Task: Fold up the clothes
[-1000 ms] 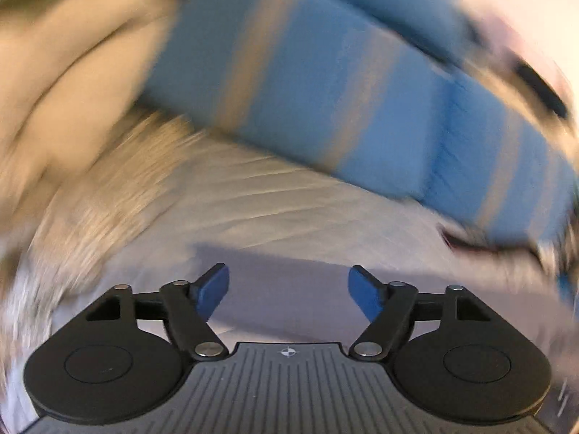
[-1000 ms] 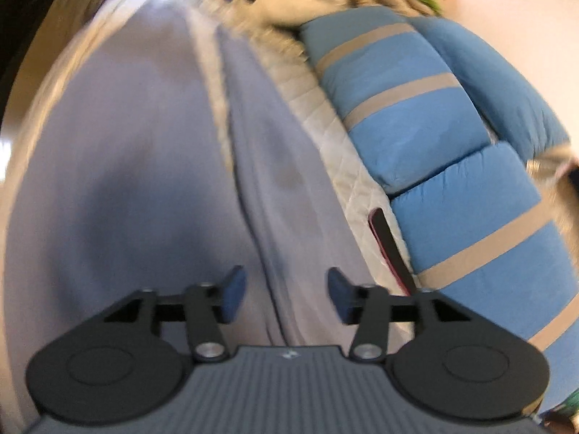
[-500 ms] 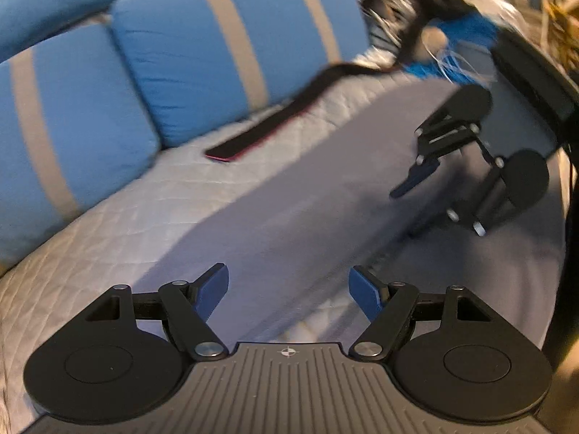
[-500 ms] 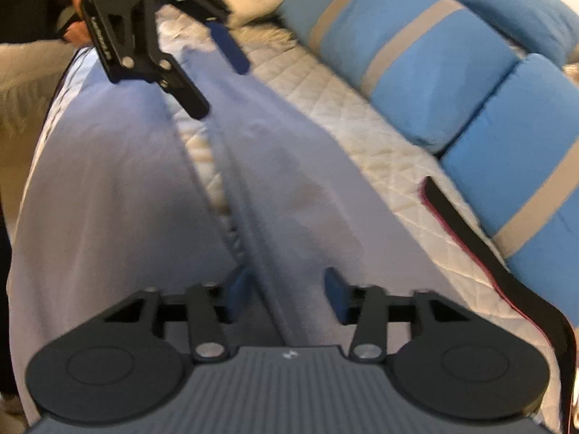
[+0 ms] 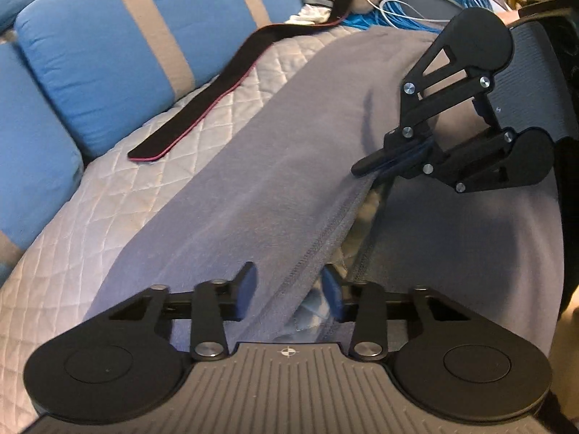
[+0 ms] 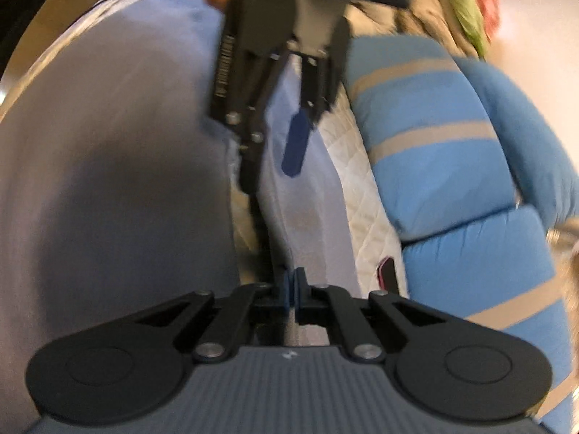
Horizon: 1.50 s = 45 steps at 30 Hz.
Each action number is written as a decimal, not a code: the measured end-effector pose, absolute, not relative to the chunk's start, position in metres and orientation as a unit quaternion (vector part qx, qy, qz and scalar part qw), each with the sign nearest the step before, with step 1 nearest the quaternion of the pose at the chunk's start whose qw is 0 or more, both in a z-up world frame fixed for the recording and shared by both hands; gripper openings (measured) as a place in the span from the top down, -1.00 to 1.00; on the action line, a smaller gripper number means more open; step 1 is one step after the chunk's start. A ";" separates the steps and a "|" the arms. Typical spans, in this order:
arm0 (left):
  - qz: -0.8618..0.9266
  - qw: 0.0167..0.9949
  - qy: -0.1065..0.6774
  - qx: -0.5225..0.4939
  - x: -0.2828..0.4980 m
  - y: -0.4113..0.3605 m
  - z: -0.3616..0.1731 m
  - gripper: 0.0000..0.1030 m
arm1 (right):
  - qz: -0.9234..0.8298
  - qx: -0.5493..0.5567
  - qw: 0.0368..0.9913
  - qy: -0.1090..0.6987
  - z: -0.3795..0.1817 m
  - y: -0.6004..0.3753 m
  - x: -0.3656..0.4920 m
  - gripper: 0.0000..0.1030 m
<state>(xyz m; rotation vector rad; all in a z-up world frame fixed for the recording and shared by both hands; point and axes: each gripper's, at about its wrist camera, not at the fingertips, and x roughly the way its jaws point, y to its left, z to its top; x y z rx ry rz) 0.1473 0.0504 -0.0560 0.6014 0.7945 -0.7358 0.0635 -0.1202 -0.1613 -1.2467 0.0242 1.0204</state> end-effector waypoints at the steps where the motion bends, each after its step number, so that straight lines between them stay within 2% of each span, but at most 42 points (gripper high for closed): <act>1: -0.345 0.811 0.374 0.287 0.147 0.048 -0.058 0.57 | 0.452 -0.571 0.685 -0.003 -0.164 -0.121 0.060 0.93; 3: -0.337 0.809 0.373 0.305 0.144 0.042 -0.061 0.80 | 0.445 -0.595 0.668 -0.025 -0.171 -0.122 0.056 0.93; 5: -0.311 0.815 0.357 0.335 0.138 0.033 -0.065 0.87 | 0.439 -0.608 0.660 -0.035 -0.175 -0.122 0.054 0.94; 6: -0.296 0.819 0.341 0.353 0.132 0.029 -0.066 0.89 | 0.436 -0.608 0.663 -0.034 -0.176 -0.120 0.055 0.78; 8: -0.270 0.824 0.302 0.397 0.117 0.021 -0.069 0.89 | 0.434 -0.573 0.695 -0.008 -0.167 -0.116 0.063 0.35; 9: -0.256 0.824 0.278 0.422 0.107 0.018 -0.071 0.89 | 0.438 -0.545 0.715 0.008 -0.160 -0.114 0.067 0.06; 10: -0.245 0.822 0.256 0.446 0.099 0.015 -0.075 0.89 | 0.442 -0.518 0.732 0.023 -0.153 -0.113 0.072 -0.03; 13: -0.214 0.808 0.194 0.513 0.075 0.008 -0.089 0.89 | 0.464 -0.446 0.761 0.081 -0.138 -0.111 0.089 -0.06; 23: -0.157 0.770 0.103 0.610 0.042 0.002 -0.122 0.93 | 0.513 -0.321 0.762 0.228 -0.127 -0.102 0.126 -0.01; 34: -0.139 0.761 0.087 0.627 0.047 -0.005 -0.134 0.93 | 0.538 -0.247 0.748 0.302 -0.118 -0.106 0.161 0.01; 37: -0.138 0.759 0.084 0.630 0.048 -0.006 -0.135 0.93 | 0.540 -0.235 0.744 0.315 -0.119 -0.108 0.167 0.15; 38: -0.137 0.760 0.083 0.630 0.048 -0.007 -0.135 0.93 | 0.541 -0.235 0.743 0.316 -0.119 -0.108 0.167 0.31; 39: -0.138 0.762 0.081 0.628 0.048 -0.006 -0.135 0.87 | 0.541 -0.235 0.743 0.316 -0.119 -0.108 0.168 0.58; 40: -0.140 0.766 0.078 0.623 0.048 -0.006 -0.133 0.87 | 0.540 -0.237 0.745 0.313 -0.120 -0.108 0.167 0.65; 41: -0.142 0.769 0.075 0.619 0.048 -0.006 -0.132 0.86 | 0.539 -0.239 0.746 0.310 -0.120 -0.108 0.167 0.82; 43: -0.152 0.775 0.079 0.608 0.048 -0.004 -0.127 0.69 | 0.535 -0.255 0.750 0.294 -0.120 -0.106 0.163 0.89; 44: -0.157 0.778 0.083 0.603 0.048 -0.003 -0.124 0.32 | 0.532 -0.266 0.753 0.282 -0.121 -0.105 0.159 0.91; 45: -0.164 0.785 0.088 0.591 0.050 -0.002 -0.120 0.07 | 0.529 -0.279 0.755 0.269 -0.121 -0.104 0.155 0.91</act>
